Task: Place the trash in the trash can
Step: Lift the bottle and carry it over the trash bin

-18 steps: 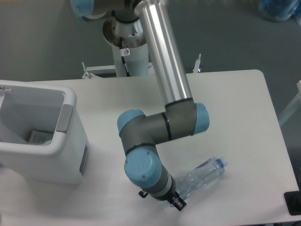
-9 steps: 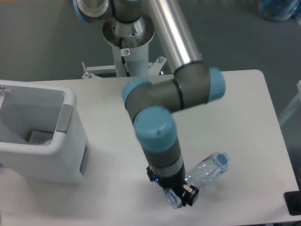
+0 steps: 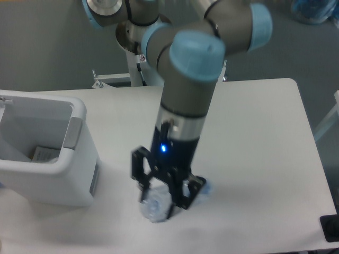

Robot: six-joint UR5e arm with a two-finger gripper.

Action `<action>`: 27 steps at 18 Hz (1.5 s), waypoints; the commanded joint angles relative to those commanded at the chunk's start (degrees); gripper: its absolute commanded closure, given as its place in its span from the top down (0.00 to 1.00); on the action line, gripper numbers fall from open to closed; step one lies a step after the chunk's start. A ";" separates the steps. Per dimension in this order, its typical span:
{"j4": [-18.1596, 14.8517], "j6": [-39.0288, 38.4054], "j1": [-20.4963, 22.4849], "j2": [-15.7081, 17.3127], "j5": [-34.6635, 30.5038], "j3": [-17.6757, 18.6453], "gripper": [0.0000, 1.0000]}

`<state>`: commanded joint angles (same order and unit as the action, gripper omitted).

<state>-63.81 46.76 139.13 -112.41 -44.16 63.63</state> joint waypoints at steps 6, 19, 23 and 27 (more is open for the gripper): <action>0.00 -0.35 -0.09 4.57 12.48 3.16 0.56; -0.09 -4.66 -2.98 13.88 24.47 11.06 0.56; 0.09 -3.78 -4.91 14.86 24.47 17.65 0.56; 0.09 -3.78 -7.11 14.16 24.38 19.86 0.56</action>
<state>-63.72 42.98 132.01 -98.26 -19.78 83.49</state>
